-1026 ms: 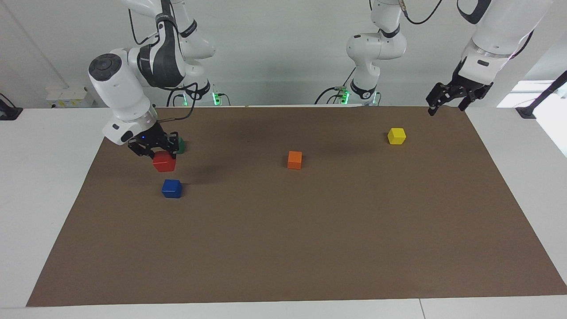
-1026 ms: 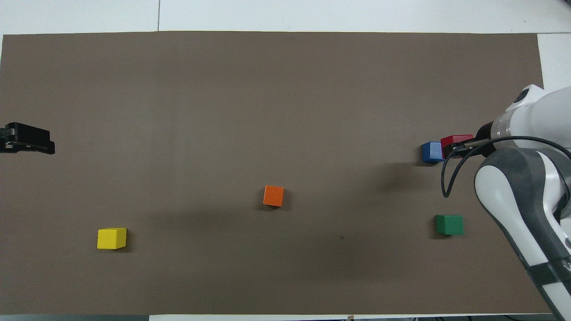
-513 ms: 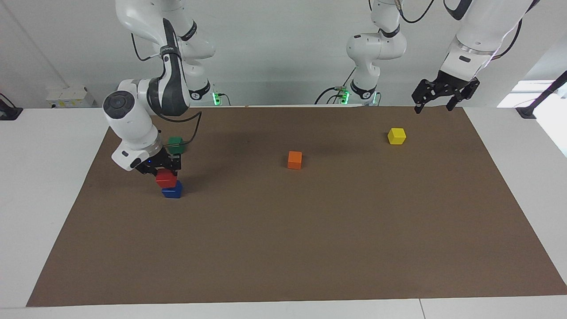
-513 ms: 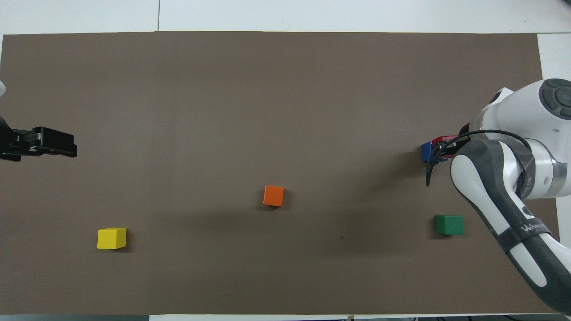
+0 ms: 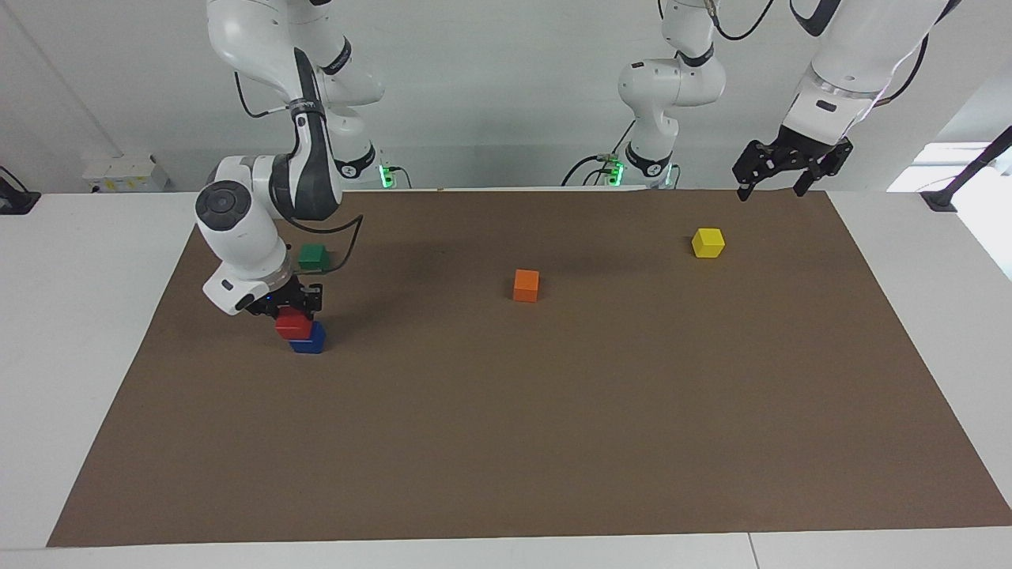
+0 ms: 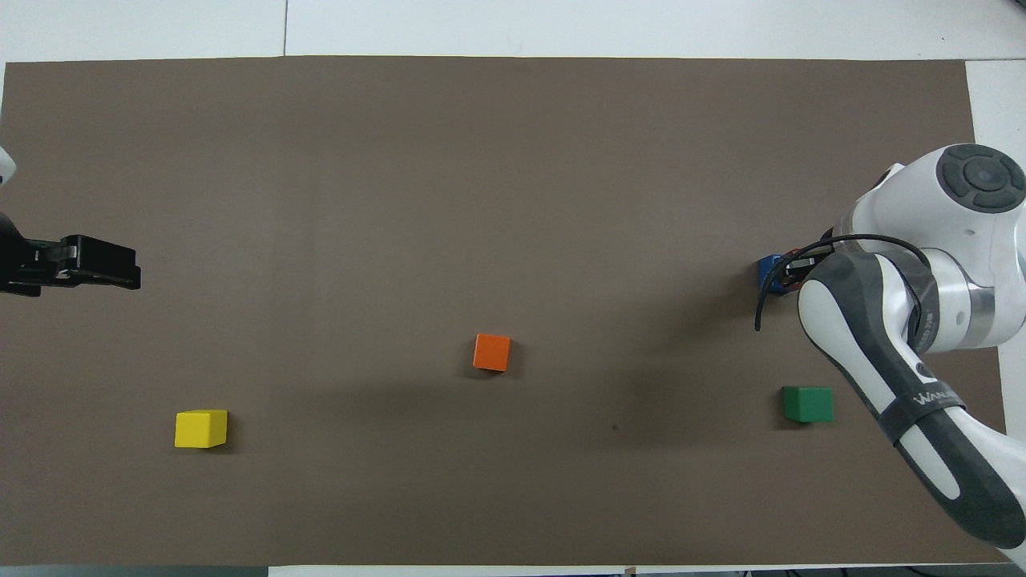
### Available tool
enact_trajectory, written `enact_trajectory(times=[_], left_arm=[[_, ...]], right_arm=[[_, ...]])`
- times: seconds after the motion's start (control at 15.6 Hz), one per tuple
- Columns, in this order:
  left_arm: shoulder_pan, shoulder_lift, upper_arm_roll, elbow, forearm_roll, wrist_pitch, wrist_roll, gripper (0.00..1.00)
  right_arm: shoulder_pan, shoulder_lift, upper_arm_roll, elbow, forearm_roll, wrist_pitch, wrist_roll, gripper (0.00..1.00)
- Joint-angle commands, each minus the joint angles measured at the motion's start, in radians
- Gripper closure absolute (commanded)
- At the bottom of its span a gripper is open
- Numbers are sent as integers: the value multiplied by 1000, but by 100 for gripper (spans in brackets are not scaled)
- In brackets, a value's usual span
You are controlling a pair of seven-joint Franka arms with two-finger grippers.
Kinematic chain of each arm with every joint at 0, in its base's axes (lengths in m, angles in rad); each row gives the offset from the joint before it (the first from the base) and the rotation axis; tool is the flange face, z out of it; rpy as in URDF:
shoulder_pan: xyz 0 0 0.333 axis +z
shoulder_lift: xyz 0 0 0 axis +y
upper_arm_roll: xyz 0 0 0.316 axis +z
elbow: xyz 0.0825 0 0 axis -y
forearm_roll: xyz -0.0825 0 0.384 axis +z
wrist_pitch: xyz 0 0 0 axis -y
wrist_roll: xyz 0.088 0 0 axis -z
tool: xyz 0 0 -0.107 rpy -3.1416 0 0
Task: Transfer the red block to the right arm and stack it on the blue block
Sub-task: 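Lower the red cube onto the blue cube and open the right gripper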
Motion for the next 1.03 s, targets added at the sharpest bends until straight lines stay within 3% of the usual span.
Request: enact_trajectory(times=[0.0, 0.19, 0.45, 0.71, 0.77, 0.83, 0.9, 0.96], left_arm=[[3, -33, 4, -20, -16, -9, 0, 0], [10, -55, 4, -20, -16, -8, 0, 0], [16, -156, 4, -32, -16, -26, -1, 0], [18, -158, 5, -32, -16, -26, 5, 0], [18, -164, 5, -30, -16, -29, 5, 0], [16, -165, 4, -27, -16, -32, 2, 0], [16, -167, 2, -26, -14, -32, 2, 0], [15, -164, 2, -26, -14, -31, 6, 0]], right_arm=[[-6, -2, 11, -1, -26, 13, 40, 100], [-9, -2, 11, -11, -23, 30, 44, 100], [-10, -8, 11, -32, -10, 61, 51, 100], [-12, -13, 11, -49, -3, 67, 71, 100], [-15, -13, 11, -49, -3, 67, 71, 65], [-21, -13, 11, -49, -3, 67, 71, 17], [-24, -13, 11, -48, -3, 65, 69, 0], [-26, -13, 12, -44, -3, 64, 69, 0]])
